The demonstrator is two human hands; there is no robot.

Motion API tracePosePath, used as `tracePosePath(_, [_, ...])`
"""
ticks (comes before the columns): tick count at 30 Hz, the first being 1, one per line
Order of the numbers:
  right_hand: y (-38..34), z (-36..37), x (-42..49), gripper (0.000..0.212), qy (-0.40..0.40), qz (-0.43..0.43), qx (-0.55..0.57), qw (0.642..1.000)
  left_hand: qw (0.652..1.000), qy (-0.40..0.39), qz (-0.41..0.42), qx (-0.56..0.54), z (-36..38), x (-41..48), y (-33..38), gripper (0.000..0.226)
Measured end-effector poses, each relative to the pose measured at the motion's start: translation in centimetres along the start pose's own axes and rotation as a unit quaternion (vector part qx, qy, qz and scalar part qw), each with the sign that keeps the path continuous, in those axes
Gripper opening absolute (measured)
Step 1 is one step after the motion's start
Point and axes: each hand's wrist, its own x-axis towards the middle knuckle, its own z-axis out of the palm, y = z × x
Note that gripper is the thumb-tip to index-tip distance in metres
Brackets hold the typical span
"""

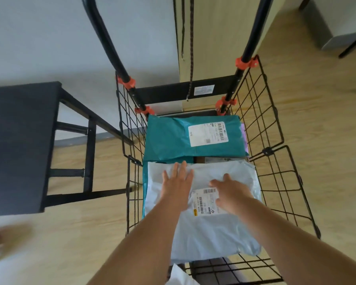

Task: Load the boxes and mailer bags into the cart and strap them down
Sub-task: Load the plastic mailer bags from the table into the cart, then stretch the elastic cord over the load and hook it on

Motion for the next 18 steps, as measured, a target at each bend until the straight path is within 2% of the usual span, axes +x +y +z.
tracePosePath(3, [-0.2, -2.7, -0.3, 0.031, 0.022, -0.007, 0.013, 1.000, 1.000, 0.006, -0.011, -0.017, -2.4, -0.5, 0.3, 0.104])
tracePosePath(6, [-0.3, -6.1, -0.7, 0.021, 0.072, -0.001, 0.059, 0.996, 0.995, 0.076, -0.040, -0.053, -5.4, -0.7, 0.3, 0.082])
tracePosePath(9, [-0.7, -9.7, -0.9, 0.021, 0.129, -0.015, 0.066, 0.989, 0.983, 0.146, -0.064, -0.091, -8.7, -0.9, -0.6, 0.071])
tracePosePath(14, [-1.7, -15.9, -1.2, 0.016, 0.199, -0.018, 0.076, 0.977, 0.963, 0.234, -0.078, -0.108, -14.9, -1.3, -3.4, 0.072])
tracePosePath(18, [-2.9, -21.7, -2.0, 0.015, 0.256, -0.018, 0.106, 0.961, 0.942, 0.301, -0.093, -0.118, -20.6, -1.7, -5.0, 0.065])
